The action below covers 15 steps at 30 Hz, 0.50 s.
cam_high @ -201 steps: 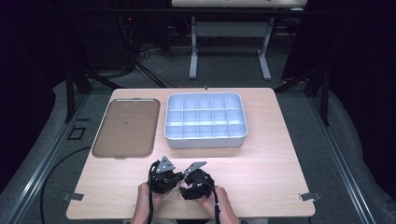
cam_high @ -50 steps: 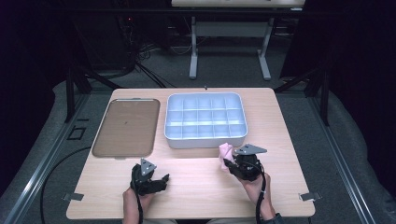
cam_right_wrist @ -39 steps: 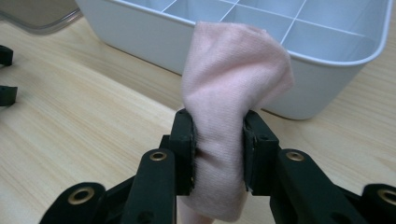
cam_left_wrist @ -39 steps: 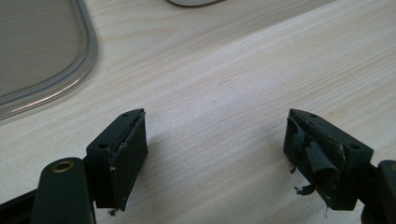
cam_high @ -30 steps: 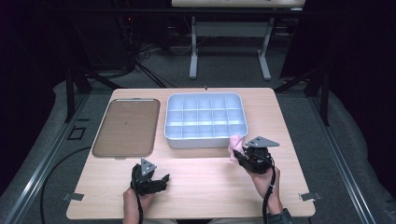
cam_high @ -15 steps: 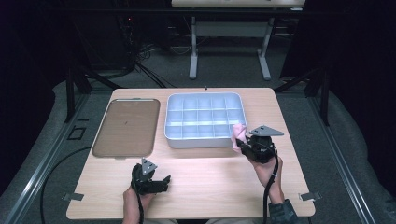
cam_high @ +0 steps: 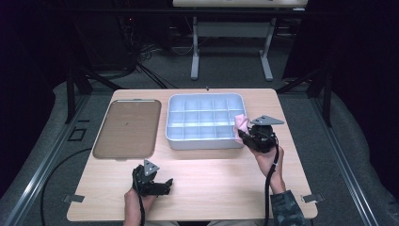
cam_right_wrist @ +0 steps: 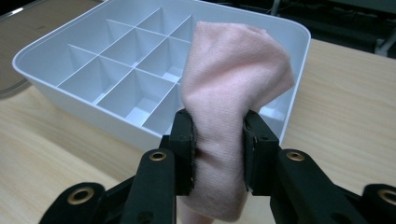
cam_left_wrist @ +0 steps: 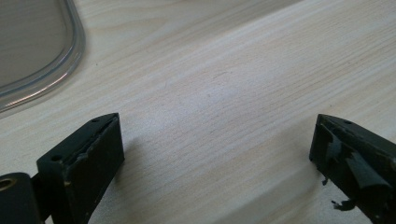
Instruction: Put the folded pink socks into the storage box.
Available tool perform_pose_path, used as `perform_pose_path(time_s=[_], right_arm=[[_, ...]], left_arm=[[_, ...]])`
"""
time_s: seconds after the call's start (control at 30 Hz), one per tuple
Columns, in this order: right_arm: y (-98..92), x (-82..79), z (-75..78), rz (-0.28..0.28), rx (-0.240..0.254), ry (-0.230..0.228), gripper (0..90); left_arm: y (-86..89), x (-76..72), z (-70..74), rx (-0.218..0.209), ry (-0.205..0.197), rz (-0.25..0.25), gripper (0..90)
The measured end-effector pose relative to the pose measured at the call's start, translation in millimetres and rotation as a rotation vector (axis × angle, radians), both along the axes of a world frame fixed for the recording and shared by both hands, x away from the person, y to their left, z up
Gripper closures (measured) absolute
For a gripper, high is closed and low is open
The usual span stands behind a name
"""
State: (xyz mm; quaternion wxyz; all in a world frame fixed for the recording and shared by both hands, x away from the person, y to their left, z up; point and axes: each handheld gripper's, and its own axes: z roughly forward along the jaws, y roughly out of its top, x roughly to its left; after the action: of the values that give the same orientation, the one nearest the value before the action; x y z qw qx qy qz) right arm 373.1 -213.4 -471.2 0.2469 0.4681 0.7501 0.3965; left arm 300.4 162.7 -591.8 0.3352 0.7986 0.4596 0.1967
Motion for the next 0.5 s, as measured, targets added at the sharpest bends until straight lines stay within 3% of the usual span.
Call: perform_pose_path(time_s=[0.2, 0.5], right_arm=[[5.1, 16.2, 1.5, -0.008, -0.032, 0.000, 69.3], [8.1, 36.7, -7.2, -0.020, -0.069, 0.038, 69.2]], left_arm=[[0.1, -0.1, 0.0, 0.000, 0.001, -0.001, 2.5], [-0.1, -0.2, -0.1, 0.000, -0.001, -0.001, 2.6]])
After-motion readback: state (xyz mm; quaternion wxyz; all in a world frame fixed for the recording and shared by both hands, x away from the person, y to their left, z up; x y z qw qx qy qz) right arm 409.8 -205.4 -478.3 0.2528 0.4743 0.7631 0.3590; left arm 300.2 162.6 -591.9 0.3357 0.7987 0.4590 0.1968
